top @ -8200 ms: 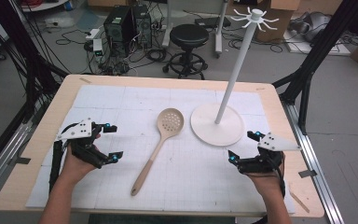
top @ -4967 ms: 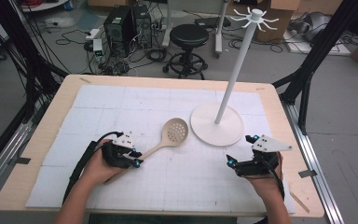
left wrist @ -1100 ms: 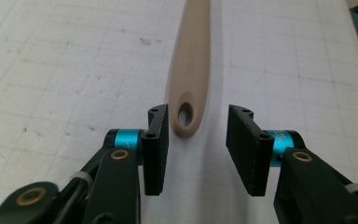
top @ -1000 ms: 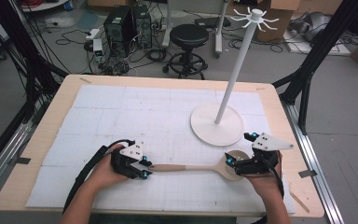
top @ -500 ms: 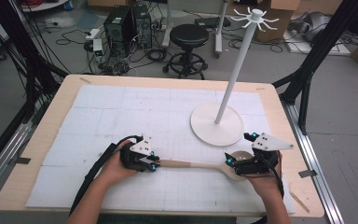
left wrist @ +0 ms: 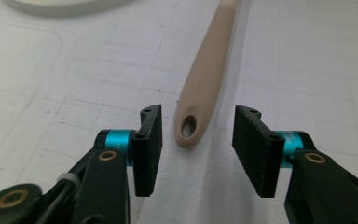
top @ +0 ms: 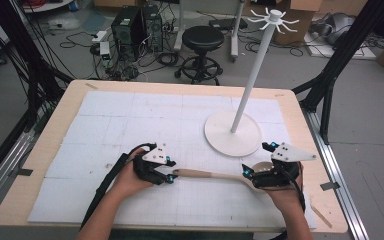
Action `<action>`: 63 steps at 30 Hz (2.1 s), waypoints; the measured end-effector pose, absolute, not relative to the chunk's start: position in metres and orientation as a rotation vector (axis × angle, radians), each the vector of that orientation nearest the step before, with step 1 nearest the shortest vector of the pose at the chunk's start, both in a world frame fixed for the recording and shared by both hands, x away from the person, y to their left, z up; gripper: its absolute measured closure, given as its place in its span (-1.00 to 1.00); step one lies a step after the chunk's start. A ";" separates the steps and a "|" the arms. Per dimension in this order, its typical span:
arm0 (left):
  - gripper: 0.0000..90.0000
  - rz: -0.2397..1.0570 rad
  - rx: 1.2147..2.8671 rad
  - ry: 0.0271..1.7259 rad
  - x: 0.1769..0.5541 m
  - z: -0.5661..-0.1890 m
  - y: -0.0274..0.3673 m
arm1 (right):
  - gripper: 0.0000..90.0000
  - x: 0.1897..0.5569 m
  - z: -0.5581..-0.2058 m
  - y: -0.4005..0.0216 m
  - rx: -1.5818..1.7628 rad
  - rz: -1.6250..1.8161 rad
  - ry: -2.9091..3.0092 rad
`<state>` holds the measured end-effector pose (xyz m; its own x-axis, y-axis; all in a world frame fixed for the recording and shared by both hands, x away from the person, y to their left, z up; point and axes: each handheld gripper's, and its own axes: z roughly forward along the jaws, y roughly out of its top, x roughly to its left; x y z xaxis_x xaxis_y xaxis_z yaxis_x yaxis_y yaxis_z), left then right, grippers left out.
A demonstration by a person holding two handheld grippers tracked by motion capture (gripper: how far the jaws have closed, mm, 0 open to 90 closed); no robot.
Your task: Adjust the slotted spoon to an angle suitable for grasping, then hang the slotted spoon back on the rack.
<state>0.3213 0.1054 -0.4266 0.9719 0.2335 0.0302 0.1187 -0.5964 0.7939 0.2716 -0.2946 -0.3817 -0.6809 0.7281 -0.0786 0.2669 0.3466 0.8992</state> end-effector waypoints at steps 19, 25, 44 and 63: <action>-0.39 0.185 1.887 0.439 0.319 -0.395 0.198 | -1.00 0.270 -0.378 -0.288 0.834 1.303 2.158; -0.56 0.197 1.825 0.441 0.318 -0.389 0.208 | -1.00 0.271 -0.377 -0.287 0.835 1.309 2.158; -0.96 0.233 1.769 0.436 0.312 -0.377 0.215 | -1.00 0.271 -0.374 -0.285 0.823 1.327 2.157; -0.96 0.245 1.818 0.430 0.312 -0.378 0.211 | -0.99 0.272 -0.376 -0.278 0.809 1.328 2.191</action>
